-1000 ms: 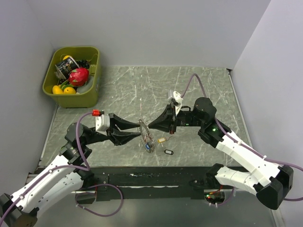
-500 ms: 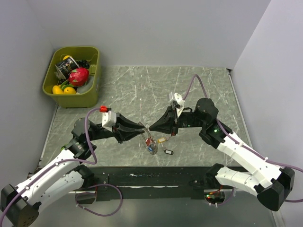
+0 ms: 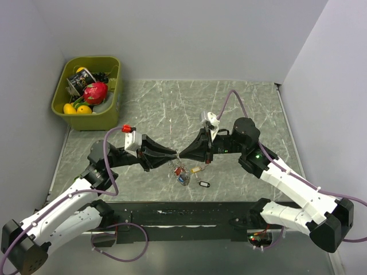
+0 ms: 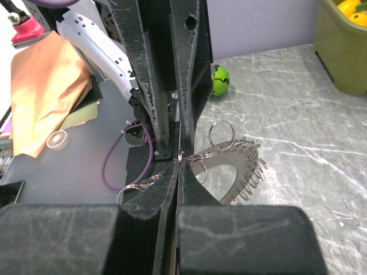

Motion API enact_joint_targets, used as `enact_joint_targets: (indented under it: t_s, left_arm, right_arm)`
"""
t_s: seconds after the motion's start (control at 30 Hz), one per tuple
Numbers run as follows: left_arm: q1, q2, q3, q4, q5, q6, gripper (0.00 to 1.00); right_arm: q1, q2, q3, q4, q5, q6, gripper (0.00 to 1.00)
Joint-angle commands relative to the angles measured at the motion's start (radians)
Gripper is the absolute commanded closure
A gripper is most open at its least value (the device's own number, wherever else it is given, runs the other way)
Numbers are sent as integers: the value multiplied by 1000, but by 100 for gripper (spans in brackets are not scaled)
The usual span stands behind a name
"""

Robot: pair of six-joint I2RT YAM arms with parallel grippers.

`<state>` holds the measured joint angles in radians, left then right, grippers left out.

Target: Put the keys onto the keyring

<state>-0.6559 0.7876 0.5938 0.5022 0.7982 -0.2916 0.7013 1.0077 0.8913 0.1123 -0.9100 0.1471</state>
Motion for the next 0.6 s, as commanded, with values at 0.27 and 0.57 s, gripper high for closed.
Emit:
enact_joint_targets:
  t_s: [0.27,0.57]
  left_arm:
    - [-2,27,57,-63,-27,40,76]
    - [-5,47,73,-119,-27,49,88]
  right_arm:
    - [-6,-3,14,78,6,-4,100]
    - [-6,0,20,76,16,0,100]
